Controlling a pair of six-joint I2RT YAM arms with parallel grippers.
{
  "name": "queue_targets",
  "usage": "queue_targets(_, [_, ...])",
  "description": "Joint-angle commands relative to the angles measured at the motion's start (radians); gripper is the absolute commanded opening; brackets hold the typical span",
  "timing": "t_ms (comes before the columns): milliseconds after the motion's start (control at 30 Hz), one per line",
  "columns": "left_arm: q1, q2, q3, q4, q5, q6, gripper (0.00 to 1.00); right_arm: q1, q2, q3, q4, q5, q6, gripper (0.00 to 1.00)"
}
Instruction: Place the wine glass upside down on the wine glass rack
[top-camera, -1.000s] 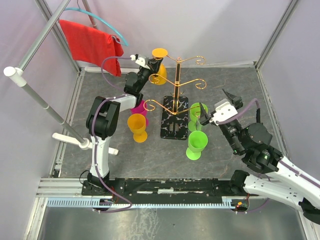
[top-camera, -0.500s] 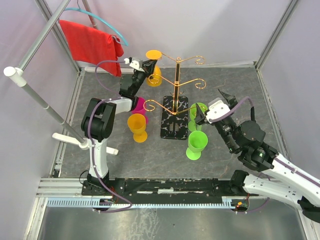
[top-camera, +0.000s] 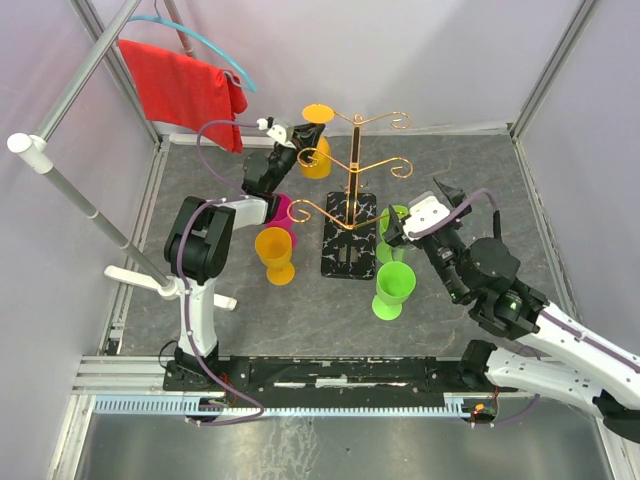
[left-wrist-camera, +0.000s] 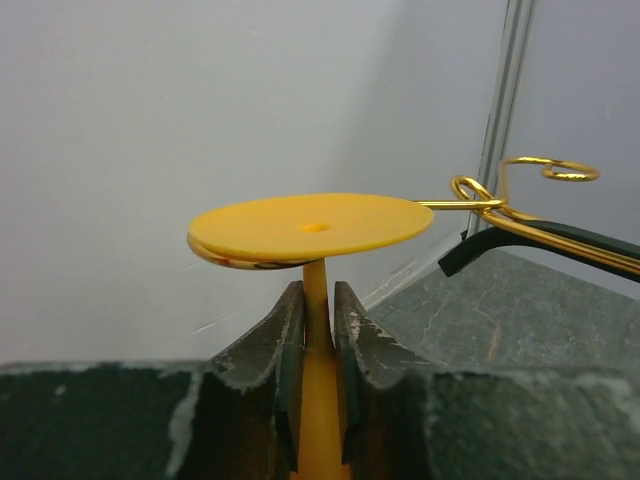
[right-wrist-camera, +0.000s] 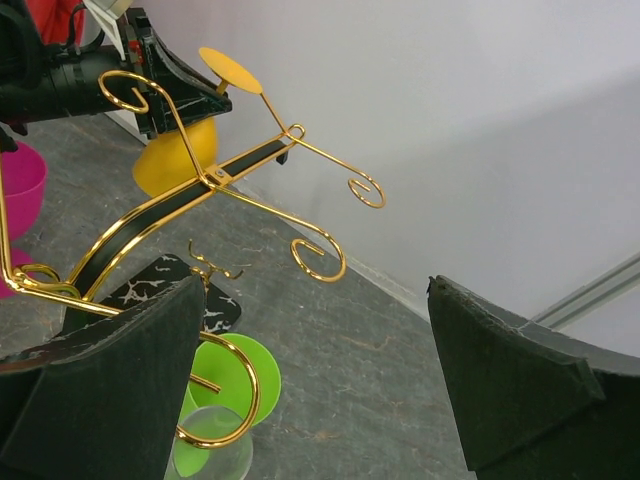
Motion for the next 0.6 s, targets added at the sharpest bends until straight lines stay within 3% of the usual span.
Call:
queue_targets(0, [-0.014, -0.041, 0.024, 0.07, 0.033, 0.036, 0.3, 0.004, 0.019, 0.032, 0.05, 0.06, 0.01, 1.0])
queue_targets(67, [-0.014, -0.041, 0.02, 0.071, 0.022, 0.033, 0.42, 0.004, 0.044, 0.062, 0.004, 0.087, 0.031, 1.0])
queue_targets(200, [-0.015, -0.069, -0.017, 0.068, -0.01, 0.046, 0.54, 0.003, 0.089, 0.125, -0.07, 0.117, 0.079, 1.0])
queue_targets(567, [0.008, -0.241, -0.168, -0.014, -0.052, 0.082, 0.64, -0.01, 0.127, 0.203, -0.138, 0.101, 0.178, 1.0])
